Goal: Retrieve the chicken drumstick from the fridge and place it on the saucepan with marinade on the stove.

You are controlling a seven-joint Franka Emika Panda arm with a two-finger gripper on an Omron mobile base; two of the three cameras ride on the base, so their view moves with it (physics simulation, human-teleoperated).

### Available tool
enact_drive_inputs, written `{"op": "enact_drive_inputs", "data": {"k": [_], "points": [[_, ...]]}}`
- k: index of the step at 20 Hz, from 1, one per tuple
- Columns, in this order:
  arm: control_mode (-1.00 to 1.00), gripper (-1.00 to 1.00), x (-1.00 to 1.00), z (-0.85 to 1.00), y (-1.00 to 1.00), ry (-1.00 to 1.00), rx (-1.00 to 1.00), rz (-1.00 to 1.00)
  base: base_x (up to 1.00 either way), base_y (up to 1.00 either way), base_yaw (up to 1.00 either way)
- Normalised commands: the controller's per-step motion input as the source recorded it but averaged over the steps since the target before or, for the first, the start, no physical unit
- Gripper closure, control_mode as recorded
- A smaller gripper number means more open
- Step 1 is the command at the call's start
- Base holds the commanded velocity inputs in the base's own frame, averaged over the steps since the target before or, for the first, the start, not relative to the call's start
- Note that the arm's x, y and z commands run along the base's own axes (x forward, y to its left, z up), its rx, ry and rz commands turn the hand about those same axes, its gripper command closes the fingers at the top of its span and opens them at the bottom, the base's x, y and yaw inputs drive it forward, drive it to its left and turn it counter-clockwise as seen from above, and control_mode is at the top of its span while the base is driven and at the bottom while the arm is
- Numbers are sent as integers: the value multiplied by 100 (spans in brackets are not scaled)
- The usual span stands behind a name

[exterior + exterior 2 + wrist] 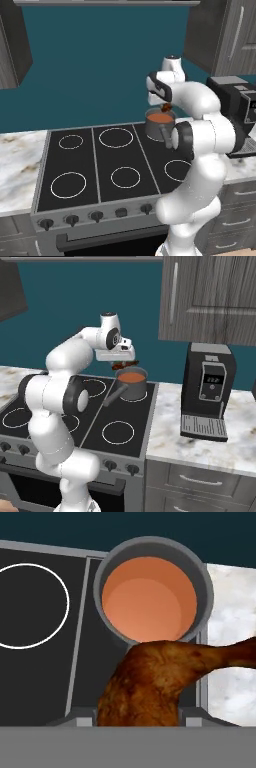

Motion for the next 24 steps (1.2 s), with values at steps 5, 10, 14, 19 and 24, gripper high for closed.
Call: {"op": "enact_drive_inputs", "data": {"k": [5,10,14,19,24], "points": [[-100,100,86,-40,-3,0,0,4,0,0,0],[-100,100,92,-37,0,0,0,2,0,0,0],[-100,100,71,-14,-14,0,0,4,0,0,0],[-100,100,17,-14,-9,1,0,4,0,0,0],[-100,100,13,-38,0,0,0,1,0,0,0]]}}
